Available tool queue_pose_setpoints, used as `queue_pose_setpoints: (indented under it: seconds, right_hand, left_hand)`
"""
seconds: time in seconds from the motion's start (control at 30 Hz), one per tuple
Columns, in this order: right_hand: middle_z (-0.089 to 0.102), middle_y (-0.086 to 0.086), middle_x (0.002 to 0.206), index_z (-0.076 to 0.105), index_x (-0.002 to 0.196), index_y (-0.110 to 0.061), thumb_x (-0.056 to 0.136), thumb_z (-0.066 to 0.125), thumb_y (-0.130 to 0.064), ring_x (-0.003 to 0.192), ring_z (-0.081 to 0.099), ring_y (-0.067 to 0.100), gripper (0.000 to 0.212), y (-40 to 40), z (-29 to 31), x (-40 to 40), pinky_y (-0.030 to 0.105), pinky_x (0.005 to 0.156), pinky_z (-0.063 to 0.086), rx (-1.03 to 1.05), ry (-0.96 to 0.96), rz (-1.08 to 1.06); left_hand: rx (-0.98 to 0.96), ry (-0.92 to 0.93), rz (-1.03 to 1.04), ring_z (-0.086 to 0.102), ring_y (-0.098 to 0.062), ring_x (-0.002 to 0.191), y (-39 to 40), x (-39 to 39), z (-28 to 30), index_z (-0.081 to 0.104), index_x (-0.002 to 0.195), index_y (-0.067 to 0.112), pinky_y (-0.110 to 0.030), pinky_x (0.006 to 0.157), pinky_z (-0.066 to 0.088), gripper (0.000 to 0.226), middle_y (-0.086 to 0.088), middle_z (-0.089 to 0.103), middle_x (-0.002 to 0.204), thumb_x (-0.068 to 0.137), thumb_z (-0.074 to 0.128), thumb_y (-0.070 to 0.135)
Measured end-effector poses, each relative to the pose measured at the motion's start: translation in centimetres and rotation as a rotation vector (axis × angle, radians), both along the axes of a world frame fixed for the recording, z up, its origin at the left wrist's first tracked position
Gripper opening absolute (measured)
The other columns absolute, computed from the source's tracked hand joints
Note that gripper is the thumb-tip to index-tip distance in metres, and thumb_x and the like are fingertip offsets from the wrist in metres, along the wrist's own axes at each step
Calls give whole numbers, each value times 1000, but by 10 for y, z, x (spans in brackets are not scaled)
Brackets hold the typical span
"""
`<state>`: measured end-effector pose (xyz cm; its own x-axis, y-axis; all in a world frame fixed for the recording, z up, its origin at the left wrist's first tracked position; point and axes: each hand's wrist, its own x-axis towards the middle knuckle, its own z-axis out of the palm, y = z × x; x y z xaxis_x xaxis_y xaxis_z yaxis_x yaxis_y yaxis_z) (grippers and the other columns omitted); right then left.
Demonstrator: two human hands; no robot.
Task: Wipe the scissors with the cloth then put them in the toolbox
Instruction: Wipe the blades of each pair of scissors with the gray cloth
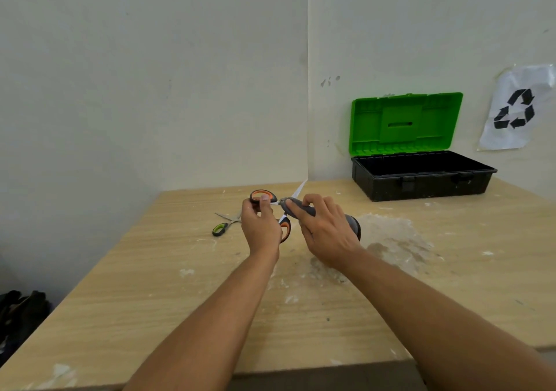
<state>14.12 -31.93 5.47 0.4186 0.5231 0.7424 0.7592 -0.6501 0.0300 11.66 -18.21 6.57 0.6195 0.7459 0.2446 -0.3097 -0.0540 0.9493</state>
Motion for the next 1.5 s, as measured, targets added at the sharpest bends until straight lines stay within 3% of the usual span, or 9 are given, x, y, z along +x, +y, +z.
queue_pose_setpoints:
  seconds: [0.23,0.37,0.57,0.7,0.87,1.1,1.27,1.37,1.5]
  right_hand:
    - [51,11,121,45,149,-19,88,59,-12,96,48,30,63,0,4,1,44,79,45,-49,45,-89]
    - [47,9,122,38,152,-19,88,52,-17,97,44,27,66,1,5,4,41,81,41,-80,76,-133]
    - [36,8,127,18,158,-20,93,41,-25,103,38,26,69,-6,6,18,39,88,37,-149,188,-248]
    - [34,8,127,18,158,-20,94,42,-25,102,37,26,69,-8,7,23,41,88,38,-147,218,-269]
    - [36,7,126,27,155,-21,96,42,-19,104,38,26,60,-18,5,32,41,89,36,-128,295,-284]
    - [42,5,110,45,148,-10,97,40,1,92,38,10,52,-39,4,44,15,80,27,387,571,-25]
    - [39,0,118,44,150,-22,97,43,-1,98,41,12,57,-32,9,31,10,85,31,233,416,151]
    - [44,8,125,45,149,-21,97,45,-1,106,44,22,56,-24,8,29,29,94,38,34,279,156]
    - [48,15,123,48,148,-18,95,47,0,104,47,32,56,-26,7,35,45,96,41,20,273,6]
  left_hand:
    - [25,0,-6,59,-22,86,2,-2,2,61,87,28,-51,85,50,18,0,64,90,100,52,33]
    - [63,-4,2,63,-34,89,6,-3,3,61,88,28,-52,84,50,15,0,64,89,100,52,33]
    - [163,-21,16,57,-19,79,11,-6,-1,62,91,20,-51,82,50,16,5,61,84,100,54,32]
    - [202,-21,16,58,-4,84,14,-5,1,64,93,20,-51,84,53,17,9,65,89,99,54,33]
    - [219,-9,-11,59,-11,83,19,-5,-3,66,93,21,-48,79,54,19,8,65,89,99,55,36]
    - [52,35,-57,55,-21,79,30,-6,-11,66,92,20,-33,65,46,19,4,60,86,99,55,34]
    - [70,57,-103,54,-20,77,25,-4,-9,66,93,20,-32,63,44,18,4,61,84,99,55,33]
    - [137,65,-134,52,-20,76,19,-5,-7,65,96,21,-36,68,45,18,0,62,88,100,54,34]
    - [224,44,-164,50,-20,72,22,-9,-7,65,91,23,-36,67,44,17,-5,65,92,99,55,33]
